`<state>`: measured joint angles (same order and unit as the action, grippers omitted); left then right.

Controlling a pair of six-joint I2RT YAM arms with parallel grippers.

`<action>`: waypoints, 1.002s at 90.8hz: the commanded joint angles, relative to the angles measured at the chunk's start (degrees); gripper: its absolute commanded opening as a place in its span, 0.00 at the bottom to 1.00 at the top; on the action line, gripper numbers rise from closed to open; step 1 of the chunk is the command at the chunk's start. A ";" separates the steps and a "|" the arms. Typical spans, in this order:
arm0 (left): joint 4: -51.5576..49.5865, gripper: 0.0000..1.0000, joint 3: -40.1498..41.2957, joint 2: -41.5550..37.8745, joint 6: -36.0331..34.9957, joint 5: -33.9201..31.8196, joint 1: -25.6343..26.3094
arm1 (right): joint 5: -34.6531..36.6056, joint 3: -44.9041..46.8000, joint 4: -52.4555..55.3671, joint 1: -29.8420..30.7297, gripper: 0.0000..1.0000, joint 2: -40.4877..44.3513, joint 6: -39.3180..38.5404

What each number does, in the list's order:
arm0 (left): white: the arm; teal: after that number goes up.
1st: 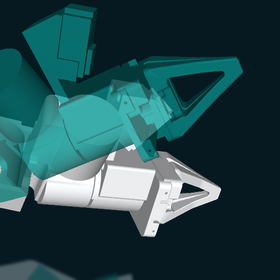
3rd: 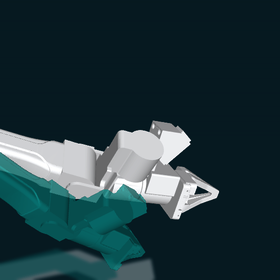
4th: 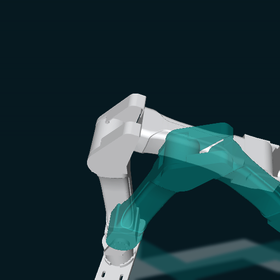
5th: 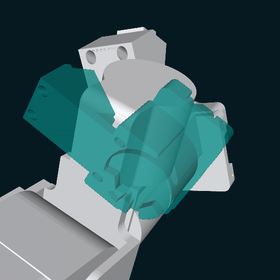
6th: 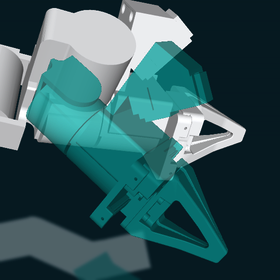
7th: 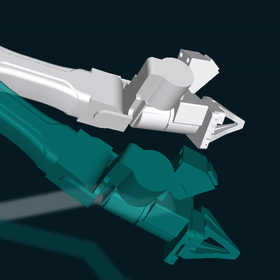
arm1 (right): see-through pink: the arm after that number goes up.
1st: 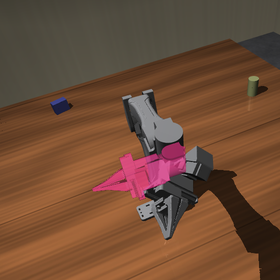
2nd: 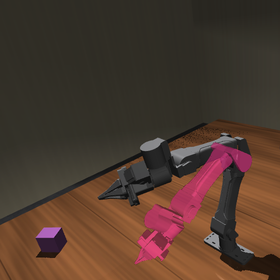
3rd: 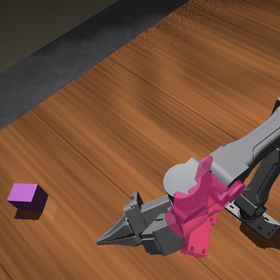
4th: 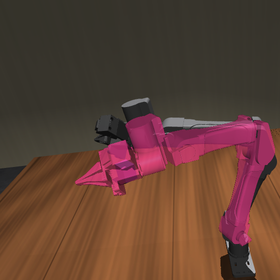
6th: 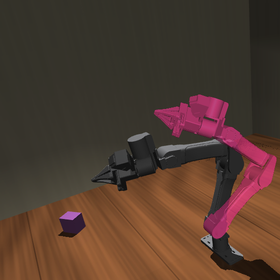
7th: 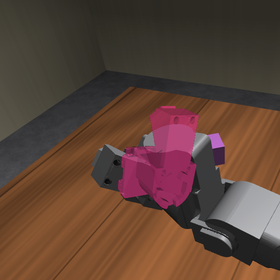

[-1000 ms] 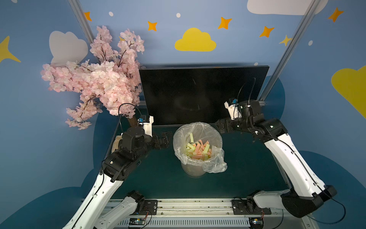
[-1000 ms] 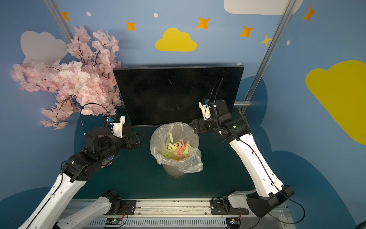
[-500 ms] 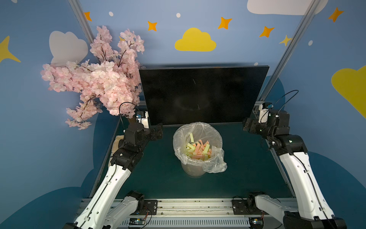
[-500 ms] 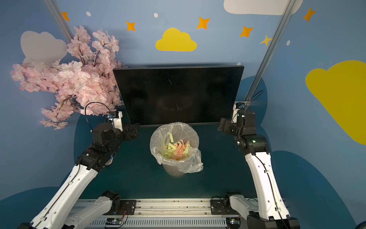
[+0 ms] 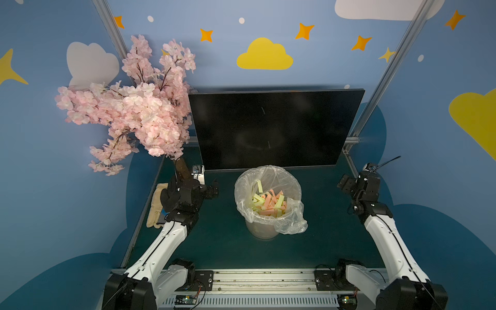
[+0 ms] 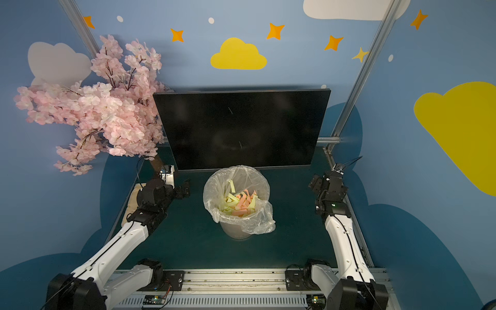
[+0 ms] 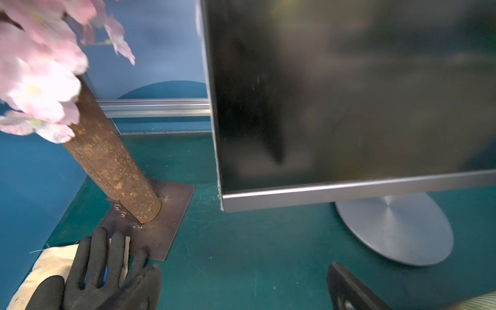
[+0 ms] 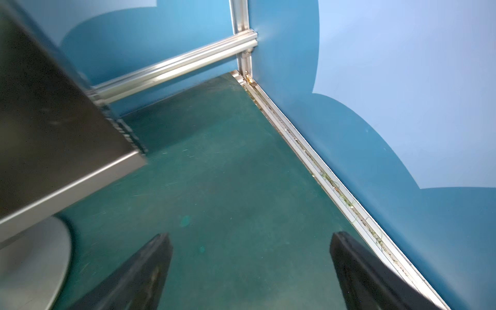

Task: Remove the sticky note from the monitor
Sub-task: Reset both arms

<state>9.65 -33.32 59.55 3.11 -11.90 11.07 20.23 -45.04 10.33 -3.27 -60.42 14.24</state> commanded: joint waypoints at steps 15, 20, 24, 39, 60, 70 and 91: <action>12.05 1.00 3.91 6.25 -4.15 0.39 -1.28 | 0.89 3.69 -11.09 -0.20 0.98 -7.41 -4.95; 13.95 1.00 5.00 7.74 -4.50 -0.12 -1.35 | -1.52 4.04 -11.30 -0.11 0.98 -8.94 -4.87; 16.19 1.00 6.23 8.89 -5.16 -0.34 -1.41 | -2.71 5.41 -13.39 0.26 0.98 -10.16 -4.80; 24.40 1.00 9.57 14.79 -6.12 -0.44 -2.10 | -4.19 13.55 -25.98 1.91 0.98 -14.28 -5.90; 34.51 1.00 11.35 21.75 -8.40 4.68 -4.71 | -6.79 20.35 -44.65 4.49 0.98 -20.42 -9.20; 43.48 1.00 14.38 27.28 -7.37 8.73 -6.83 | -9.17 23.70 -59.49 4.91 0.98 -26.37 -12.10; 40.37 1.00 10.86 29.99 -8.71 12.43 -6.94 | -8.90 18.54 -44.48 5.18 0.98 -23.81 -11.64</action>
<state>48.88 -20.56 90.24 -4.75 -2.46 4.25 11.68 -23.51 -36.58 1.45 -86.28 3.55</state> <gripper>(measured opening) 0.996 0.976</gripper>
